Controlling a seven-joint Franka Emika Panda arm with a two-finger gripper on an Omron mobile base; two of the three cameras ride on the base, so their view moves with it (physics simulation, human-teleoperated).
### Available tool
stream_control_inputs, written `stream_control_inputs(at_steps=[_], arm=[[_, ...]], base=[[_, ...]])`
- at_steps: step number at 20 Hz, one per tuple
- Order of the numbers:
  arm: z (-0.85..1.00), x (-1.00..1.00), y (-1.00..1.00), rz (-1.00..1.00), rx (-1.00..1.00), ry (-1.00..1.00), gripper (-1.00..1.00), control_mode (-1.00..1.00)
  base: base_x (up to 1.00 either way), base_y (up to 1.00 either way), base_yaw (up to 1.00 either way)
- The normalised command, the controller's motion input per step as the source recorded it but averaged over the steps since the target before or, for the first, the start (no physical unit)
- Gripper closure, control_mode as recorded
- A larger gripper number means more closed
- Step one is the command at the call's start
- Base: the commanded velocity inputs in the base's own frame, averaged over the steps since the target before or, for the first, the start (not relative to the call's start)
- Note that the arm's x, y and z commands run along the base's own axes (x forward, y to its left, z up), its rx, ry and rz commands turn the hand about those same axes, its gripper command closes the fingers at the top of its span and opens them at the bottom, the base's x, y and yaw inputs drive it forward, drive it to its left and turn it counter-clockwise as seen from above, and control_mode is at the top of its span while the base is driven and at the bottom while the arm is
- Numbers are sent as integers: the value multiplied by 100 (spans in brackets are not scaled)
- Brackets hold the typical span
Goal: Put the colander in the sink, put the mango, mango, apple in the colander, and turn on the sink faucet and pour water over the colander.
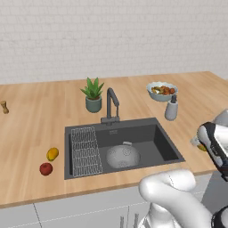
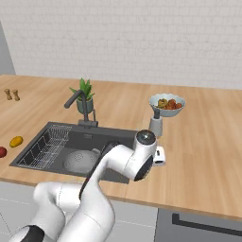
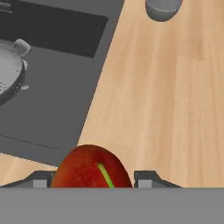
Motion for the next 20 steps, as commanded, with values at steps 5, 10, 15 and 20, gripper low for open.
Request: stream_control_inputs(at_steps=[5, 10, 15, 20], arm=[[65, 5, 100, -22, 0, 19, 100, -100], [26, 42, 100, -9, 4, 15, 100, -100], [6, 80, 79, 0, 24, 13, 100, -100], [0, 85, 30, 9, 49, 18, 100, -100]], base=[[0, 0, 0], [0, 0, 0], [0, 0, 0], [0, 0, 0]])
